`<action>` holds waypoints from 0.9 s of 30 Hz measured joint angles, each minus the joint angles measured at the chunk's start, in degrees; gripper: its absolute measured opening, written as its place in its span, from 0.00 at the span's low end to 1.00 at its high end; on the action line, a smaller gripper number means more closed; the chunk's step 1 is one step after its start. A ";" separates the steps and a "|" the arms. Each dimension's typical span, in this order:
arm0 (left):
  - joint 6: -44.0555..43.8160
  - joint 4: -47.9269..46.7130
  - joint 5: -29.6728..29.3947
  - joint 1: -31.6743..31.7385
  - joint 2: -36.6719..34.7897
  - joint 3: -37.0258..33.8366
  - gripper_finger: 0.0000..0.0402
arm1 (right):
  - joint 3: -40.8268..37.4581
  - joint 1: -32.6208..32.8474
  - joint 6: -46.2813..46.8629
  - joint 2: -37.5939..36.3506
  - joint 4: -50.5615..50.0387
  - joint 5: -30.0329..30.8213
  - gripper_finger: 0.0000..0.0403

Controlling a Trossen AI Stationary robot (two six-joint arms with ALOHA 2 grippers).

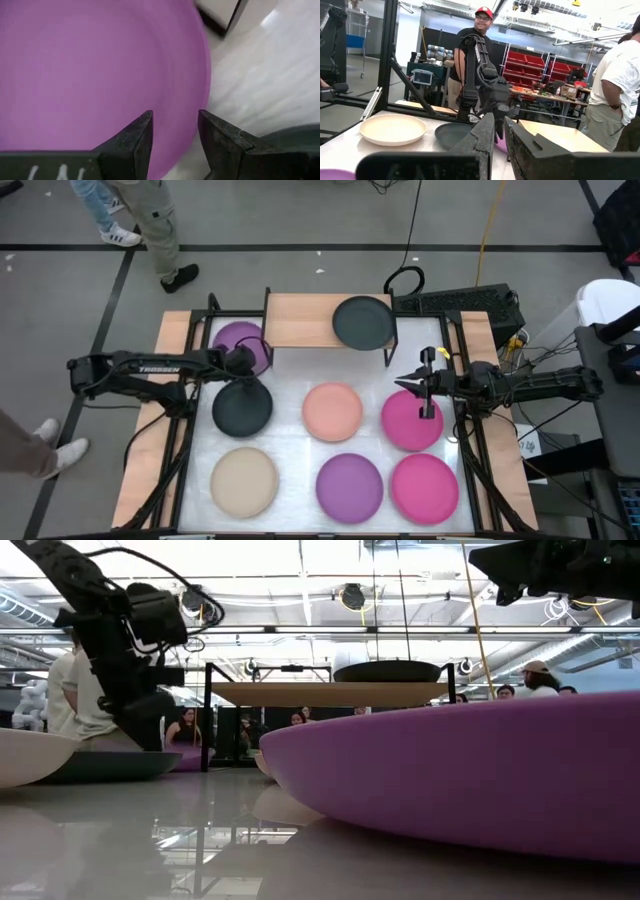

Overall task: Place and stack plates onto a shelf
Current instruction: Stack the top purple plate on top of the black plate on the shelf

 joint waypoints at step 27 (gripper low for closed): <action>2.01 1.32 2.23 0.22 5.04 3.66 0.40 | 0.00 0.00 1.44 0.00 -0.29 -0.11 0.07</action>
